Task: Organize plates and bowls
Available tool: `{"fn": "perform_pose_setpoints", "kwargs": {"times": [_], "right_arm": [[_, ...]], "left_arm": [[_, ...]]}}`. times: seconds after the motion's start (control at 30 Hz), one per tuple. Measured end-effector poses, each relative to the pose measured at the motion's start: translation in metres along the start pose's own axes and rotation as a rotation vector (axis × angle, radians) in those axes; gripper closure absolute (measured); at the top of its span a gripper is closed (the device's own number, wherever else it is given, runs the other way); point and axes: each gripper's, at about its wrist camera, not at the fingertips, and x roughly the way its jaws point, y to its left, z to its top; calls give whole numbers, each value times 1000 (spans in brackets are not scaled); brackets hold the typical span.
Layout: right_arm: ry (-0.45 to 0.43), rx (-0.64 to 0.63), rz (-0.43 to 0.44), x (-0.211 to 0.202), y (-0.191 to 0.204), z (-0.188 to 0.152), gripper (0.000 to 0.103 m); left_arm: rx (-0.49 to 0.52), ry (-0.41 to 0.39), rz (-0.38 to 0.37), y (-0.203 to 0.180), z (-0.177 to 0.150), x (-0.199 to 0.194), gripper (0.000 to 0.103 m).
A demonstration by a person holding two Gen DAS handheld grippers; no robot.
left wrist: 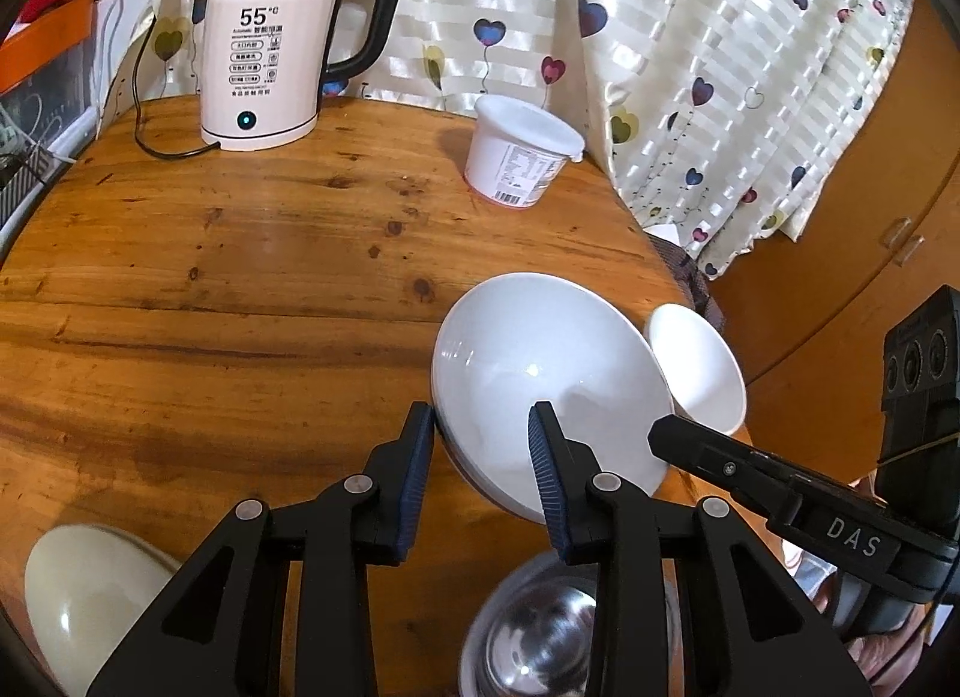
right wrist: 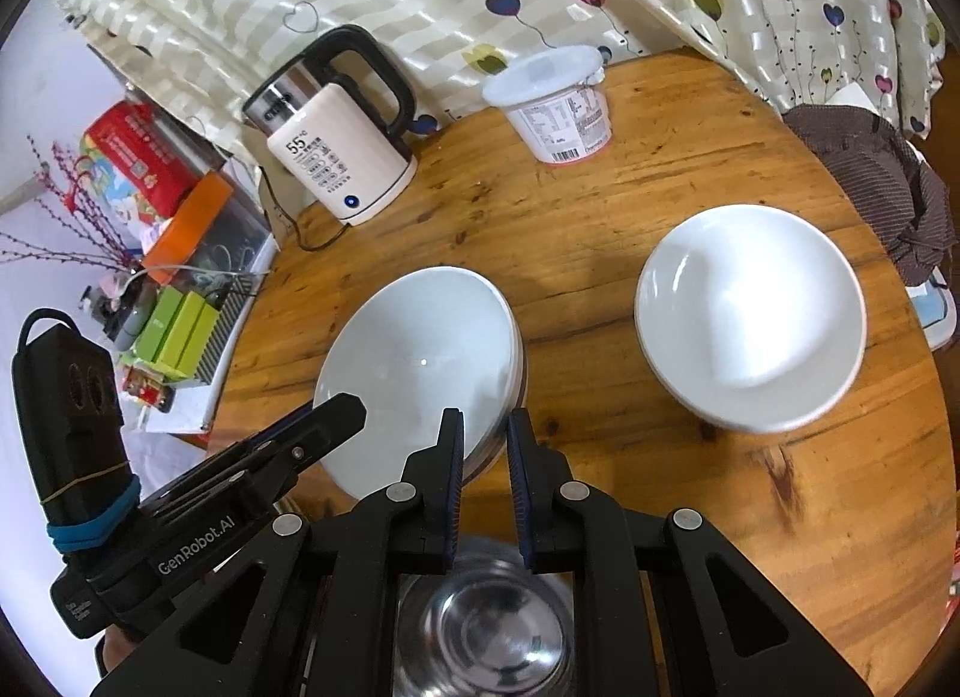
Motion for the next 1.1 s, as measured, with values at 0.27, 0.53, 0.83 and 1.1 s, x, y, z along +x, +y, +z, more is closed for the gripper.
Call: {"fn": "perform_pose_setpoints", "kwargs": {"times": [0.27, 0.53, 0.83, 1.1], "right_arm": [[-14, -7, -2, -26, 8, -21, 88], [-20, -8, -7, -48, 12, -50, 88], [0, 7, -12, -60, 6, -81, 88], [23, 20, -27, -61, -4, -97, 88]], "left_arm": [[23, -15, -3, -10, -19, -25, 69], [33, -8, -7, -20, -46, -44, 69], [57, -5, -2, -29, -73, -59, 69], [56, 33, -8, -31, -92, -52, 69]]}}
